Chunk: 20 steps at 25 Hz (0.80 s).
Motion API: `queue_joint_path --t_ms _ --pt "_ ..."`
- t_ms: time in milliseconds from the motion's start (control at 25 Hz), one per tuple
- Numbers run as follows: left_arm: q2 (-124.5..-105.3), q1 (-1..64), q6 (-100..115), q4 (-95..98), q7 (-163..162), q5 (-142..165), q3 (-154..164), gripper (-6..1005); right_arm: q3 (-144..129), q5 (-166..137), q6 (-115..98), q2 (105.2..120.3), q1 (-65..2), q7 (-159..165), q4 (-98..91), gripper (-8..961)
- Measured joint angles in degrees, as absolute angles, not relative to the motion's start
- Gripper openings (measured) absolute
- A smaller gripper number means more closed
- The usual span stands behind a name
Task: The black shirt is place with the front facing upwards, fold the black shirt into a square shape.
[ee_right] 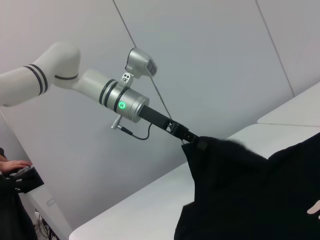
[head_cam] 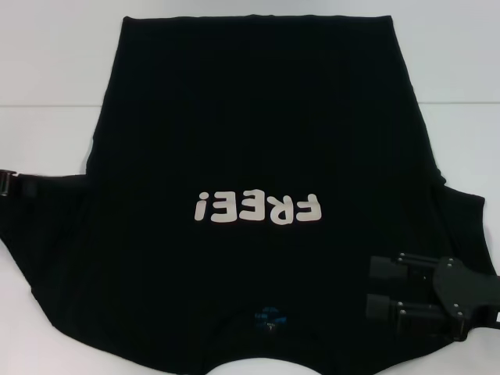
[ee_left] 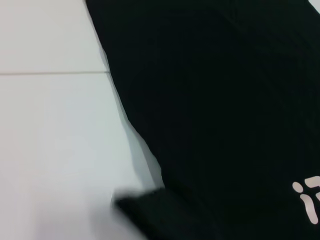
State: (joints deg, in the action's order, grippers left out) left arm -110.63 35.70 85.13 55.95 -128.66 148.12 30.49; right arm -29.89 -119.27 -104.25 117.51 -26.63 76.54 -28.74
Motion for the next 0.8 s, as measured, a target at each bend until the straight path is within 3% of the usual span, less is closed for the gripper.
queue_joint_path --t_ms 280,800 --pt "-111.28 37.0 88.4 56.0 -130.1 147.9 30.4 21 -29.8 -119.3 -104.3 117.6 -26.2 76.3 -28.7 782" --pt "-114.51 39.1 94.2 54.7 -132.6 142.2 30.9 24 -29.2 -119.2 -104.5 117.33 -24.2 73.9 -28.7 779"
